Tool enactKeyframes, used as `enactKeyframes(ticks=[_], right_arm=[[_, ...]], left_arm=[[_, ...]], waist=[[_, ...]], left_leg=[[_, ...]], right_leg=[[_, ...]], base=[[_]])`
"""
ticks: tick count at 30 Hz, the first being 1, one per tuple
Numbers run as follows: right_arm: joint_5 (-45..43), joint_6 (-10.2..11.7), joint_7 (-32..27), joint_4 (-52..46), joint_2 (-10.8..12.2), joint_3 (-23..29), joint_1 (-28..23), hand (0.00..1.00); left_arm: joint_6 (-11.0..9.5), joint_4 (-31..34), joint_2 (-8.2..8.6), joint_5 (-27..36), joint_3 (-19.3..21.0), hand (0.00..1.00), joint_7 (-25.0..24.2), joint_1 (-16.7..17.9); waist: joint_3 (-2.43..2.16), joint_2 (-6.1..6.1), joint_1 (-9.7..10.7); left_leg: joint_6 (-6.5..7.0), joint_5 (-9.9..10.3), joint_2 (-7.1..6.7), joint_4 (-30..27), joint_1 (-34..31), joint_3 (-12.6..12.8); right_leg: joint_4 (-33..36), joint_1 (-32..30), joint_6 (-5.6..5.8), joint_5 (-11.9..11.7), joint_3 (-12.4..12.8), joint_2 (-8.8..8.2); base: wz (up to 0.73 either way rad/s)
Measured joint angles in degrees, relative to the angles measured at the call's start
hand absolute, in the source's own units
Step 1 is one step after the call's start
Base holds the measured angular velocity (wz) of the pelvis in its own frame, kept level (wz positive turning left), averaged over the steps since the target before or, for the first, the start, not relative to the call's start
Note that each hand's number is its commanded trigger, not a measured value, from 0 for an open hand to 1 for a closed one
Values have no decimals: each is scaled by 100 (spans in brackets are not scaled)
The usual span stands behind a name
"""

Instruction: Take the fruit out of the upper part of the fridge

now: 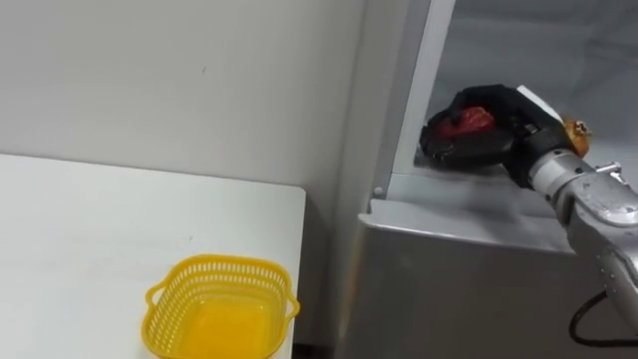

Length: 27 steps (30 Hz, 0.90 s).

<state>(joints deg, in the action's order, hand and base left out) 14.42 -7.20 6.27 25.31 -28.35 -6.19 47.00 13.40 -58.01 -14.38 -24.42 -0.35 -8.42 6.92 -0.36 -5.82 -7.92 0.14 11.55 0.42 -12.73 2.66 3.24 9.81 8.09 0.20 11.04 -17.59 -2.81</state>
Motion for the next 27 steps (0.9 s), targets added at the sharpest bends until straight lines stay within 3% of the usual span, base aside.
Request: enactKeyframes(ticks=[3,10,12,16,19,23,27], right_arm=[[-118,-46,-218,-434,45,1,-236,100],[-547,-70,-738,-1415,148,6,-781,100],[-890,-69,-888,-1902,284,6,-913,100],[-1431,-7,-1245,-2776,548,9,-1193,100],[-2484,226,-1584,-3433,910,15,-1529,100],[-3160,331,-1953,-3936,1011,12,-1797,100],[-3632,675,-2332,-4271,1012,11,-1915,100]], left_arm=[[-7,0,21,17,2,0,130,0],[-186,-29,106,135,-39,0,275,32],[-320,-159,115,144,-45,0,290,32],[-350,-171,188,141,-40,0,397,133],[-509,-319,234,126,-39,0,445,155],[-595,-385,242,131,-63,0,445,220],[-694,-385,251,120,-97,0,401,320]], waist=[[-28,47,2],[-24,51,56],[-6,88,58],[25,142,138],[59,210,136],[49,252,131],[24,298,141]], left_leg=[[0,-1,3,-3,14,5],[0,-2,3,-8,14,20],[-1,-1,15,5,0,82],[0,1,17,14,6,90],[2,2,14,17,16,94],[2,2,11,76,-8,102],[1,0,18,97,22,130]], right_leg=[[-1,-10,0,0,31,2],[-6,-21,0,0,51,2],[-3,-60,0,0,102,10],[-3,-51,-2,-2,37,5],[-3,-16,-2,-2,27,2],[3,-57,-1,-1,41,0],[4,-47,-2,-1,69,6]], base=[[0],[-1],[-12],[0],[0],[-1],[-3]])
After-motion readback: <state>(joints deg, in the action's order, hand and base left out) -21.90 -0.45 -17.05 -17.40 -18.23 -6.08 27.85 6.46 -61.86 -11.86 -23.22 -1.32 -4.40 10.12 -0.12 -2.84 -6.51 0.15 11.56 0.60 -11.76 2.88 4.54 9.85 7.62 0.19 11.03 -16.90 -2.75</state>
